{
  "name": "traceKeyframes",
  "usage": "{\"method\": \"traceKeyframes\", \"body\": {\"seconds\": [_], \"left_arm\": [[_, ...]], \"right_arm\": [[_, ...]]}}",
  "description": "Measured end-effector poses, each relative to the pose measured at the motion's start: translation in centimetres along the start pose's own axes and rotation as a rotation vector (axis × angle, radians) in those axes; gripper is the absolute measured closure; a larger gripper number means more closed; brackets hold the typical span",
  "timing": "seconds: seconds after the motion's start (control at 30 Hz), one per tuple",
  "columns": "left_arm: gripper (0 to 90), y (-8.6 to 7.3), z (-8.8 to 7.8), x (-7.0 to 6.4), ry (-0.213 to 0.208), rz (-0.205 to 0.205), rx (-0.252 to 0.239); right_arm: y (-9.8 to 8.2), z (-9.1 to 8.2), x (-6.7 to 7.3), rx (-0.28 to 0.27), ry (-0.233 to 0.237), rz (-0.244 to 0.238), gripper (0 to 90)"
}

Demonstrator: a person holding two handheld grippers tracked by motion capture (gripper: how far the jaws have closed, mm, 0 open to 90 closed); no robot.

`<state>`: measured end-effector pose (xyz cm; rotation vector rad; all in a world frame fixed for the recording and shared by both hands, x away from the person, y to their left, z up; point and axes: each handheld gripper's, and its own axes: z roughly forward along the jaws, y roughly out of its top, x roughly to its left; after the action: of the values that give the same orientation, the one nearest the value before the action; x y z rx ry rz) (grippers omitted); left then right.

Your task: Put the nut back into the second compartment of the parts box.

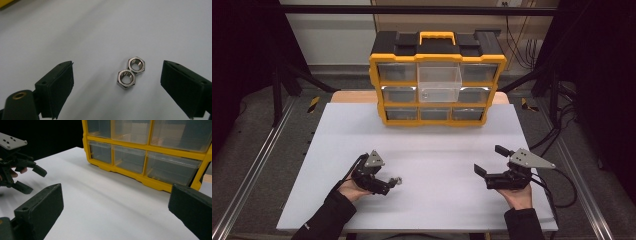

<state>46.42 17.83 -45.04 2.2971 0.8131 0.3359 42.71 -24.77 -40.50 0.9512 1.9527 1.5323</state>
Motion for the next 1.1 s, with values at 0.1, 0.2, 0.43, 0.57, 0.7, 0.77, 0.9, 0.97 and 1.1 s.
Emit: {"method": "traceKeyframes", "body": {"seconds": [0.1,0.2,0.43,0.57,0.7,0.77,0.9,0.97,1.1], "left_arm": [[14.6,-0.2,0.5,-0.1,-0.005,-0.003,0.021],[19.0,-0.3,0.8,-0.2,-0.015,0.003,0.039],[33.0,-0.4,1.4,-0.3,-0.036,0.014,0.072],[41.8,-0.4,1.6,-0.4,-0.044,0.015,0.080],[50.4,-0.4,1.6,-0.3,-0.060,0.010,0.083],[53.4,-0.4,1.6,-0.3,-0.067,0.011,0.083],[58.3,-0.4,1.6,-0.4,-0.079,0.013,0.084],[59.3,-0.4,1.6,-0.5,-0.079,0.015,0.084],[61.0,-0.4,1.5,-0.6,-0.078,0.023,0.089]], "right_arm": [[0.0,0.0,0.0,0.001,0.001,0.001,0.4],[0.0,0.0,0.0,0.001,0.002,0.002,0.4],[0.0,0.0,0.0,0.000,0.004,0.000,0.4],[0.0,0.1,0.0,0.002,0.003,0.003,0.4],[0.0,0.0,0.0,0.000,0.003,0.000,0.4],[0.0,0.0,0.0,0.002,0.004,0.000,0.4],[0.0,0.0,-0.1,0.002,0.004,-0.003,0.4],[0.0,0.0,0.0,0.001,0.005,-0.002,0.4],[0.0,0.0,-0.1,0.001,0.005,-0.002,0.4]]}}
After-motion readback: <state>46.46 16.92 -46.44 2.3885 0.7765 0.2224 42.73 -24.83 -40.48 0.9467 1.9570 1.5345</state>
